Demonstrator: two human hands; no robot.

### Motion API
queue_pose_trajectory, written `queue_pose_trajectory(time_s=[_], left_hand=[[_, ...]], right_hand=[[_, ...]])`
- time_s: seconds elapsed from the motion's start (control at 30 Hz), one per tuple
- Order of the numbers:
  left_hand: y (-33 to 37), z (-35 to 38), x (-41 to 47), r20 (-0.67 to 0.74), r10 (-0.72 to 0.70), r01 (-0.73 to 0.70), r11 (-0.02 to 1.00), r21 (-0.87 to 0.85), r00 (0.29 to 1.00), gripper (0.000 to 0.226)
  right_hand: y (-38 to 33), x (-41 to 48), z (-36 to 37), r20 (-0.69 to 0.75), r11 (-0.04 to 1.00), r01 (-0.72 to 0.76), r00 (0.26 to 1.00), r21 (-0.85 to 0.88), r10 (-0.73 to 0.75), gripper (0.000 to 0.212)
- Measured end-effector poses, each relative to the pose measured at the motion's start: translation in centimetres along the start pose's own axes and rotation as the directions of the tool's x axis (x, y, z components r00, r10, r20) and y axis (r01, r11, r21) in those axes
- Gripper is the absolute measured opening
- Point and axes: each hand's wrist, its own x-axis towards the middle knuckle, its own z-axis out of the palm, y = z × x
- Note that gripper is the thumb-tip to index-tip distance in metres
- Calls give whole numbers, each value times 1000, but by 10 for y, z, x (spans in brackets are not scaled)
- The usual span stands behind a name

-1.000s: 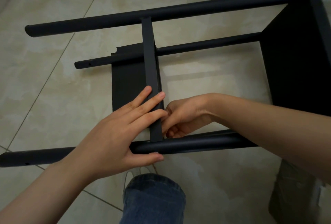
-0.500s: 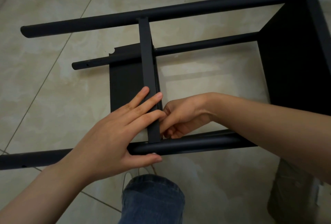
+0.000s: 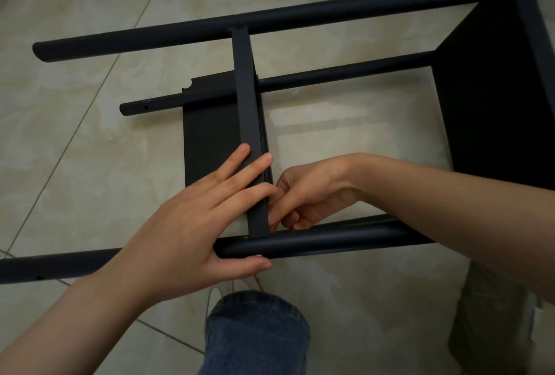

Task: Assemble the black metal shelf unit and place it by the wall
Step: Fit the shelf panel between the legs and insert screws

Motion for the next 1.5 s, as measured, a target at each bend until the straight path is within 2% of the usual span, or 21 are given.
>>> queue_pose_trajectory(time_s=[0.37,0.53,0.7,0.9,1.03,1.2,1.33,1.5], left_hand=[[0,-1,0,0,3,-3,1000,2,1000,76],[0,0,0,-4,-4,4,1000,-11,1000,76],[0,-1,0,-1,2,-2,1000,-11,1000,76],[0,-1,-1,-3,-3,3,1000,2,1000,77],[0,0,0,2,2,-2,1000,6,1000,77],[-1,0,0,-1,-2,2,1000,4,1000,76],[0,0,0,-8,-1,1,1000,-1,1000,76],[0,-1,-1,-5,0,0,1000,4,1000,76]], right_hand=[[-1,-1,2,-10,1000,9,1000,-13,-9,10],[-2,3,6,-26,999,40,999,16,-39,20],[-3,-3,2,-6,1000,16,1000,-14,-16,9],[-2,3,5,-2,999,26,1000,27,-26,19],[-3,-4,2,-6,999,19,1000,-27,-19,11],[-4,2,6,-7,1000,31,999,0,-31,18],[-5,-1,3,-20,998,14,1000,-56,-15,13],[-2,-2,2,18,999,39,999,-34,-38,13]])
